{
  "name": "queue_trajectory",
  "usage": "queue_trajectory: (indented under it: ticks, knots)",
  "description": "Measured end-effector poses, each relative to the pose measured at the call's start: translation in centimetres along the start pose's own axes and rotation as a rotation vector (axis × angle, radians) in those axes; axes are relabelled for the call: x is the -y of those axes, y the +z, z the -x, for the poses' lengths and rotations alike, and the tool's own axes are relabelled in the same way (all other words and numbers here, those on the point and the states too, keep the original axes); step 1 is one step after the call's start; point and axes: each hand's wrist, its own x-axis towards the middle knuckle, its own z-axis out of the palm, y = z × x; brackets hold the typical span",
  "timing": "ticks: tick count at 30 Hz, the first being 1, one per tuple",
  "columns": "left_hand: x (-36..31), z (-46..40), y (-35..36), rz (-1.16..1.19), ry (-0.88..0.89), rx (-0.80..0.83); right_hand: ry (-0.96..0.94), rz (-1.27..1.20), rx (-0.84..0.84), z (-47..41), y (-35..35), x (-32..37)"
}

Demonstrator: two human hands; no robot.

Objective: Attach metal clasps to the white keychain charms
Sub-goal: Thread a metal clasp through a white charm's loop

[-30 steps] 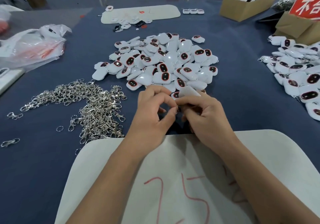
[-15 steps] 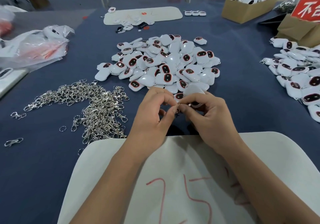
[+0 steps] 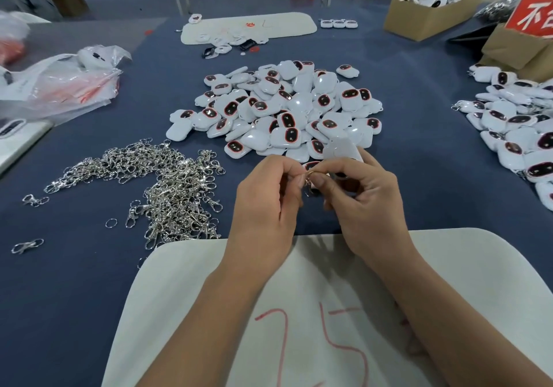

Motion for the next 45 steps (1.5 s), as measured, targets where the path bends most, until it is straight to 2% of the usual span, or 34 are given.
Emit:
queue_trajectory:
  ticks: [4,9,13,17,19,22,24,32,45]
  knots:
    - [-0.1,-0.1,0.2,0.048,-0.061,-0.030,-0.009,-0.024,-0.028,0.1,0.4,0.0]
    - [-1.0,0.2,1.1,0.209,-0.132,-0.070,0.036,-0.170,-0.054,0.2,0.3,-0.2]
    - [-0.8,0.2,1.2,0.119,-0.073,-0.087,0.061,-0.234,-0.044,0.2,0.4,-0.1]
    - [-0.6,-0.1,0.5,-0.088,0.024,-0.060,0.095,-0.211,0.003,0.0,0.3,0.0]
    - [-0.2,-0.3,0.0,-0.181,0.060,-0.005,0.137,-0.242,0.001,-0.2,-0.1,-0.1]
    - [0.5,-0.3,-0.3,-0.272,0.076,0.103,0.245,-0.292,0.087,-0.3,-0.7,-0.5]
    - [0.6,-0.1,-0.3,-0.297,0.083,0.156,0.301,-0.271,0.067,-0.4,-0.7,-0.6]
    - [0.5,0.0,0.1,-0.234,0.015,0.301,0.269,-0.090,-0.093,-0.5,-0.2,-0.5]
    - [0.3,0.1,0.2,-0.206,0.024,0.312,0.287,0.005,-0.066,-0.6,0.1,-0.3]
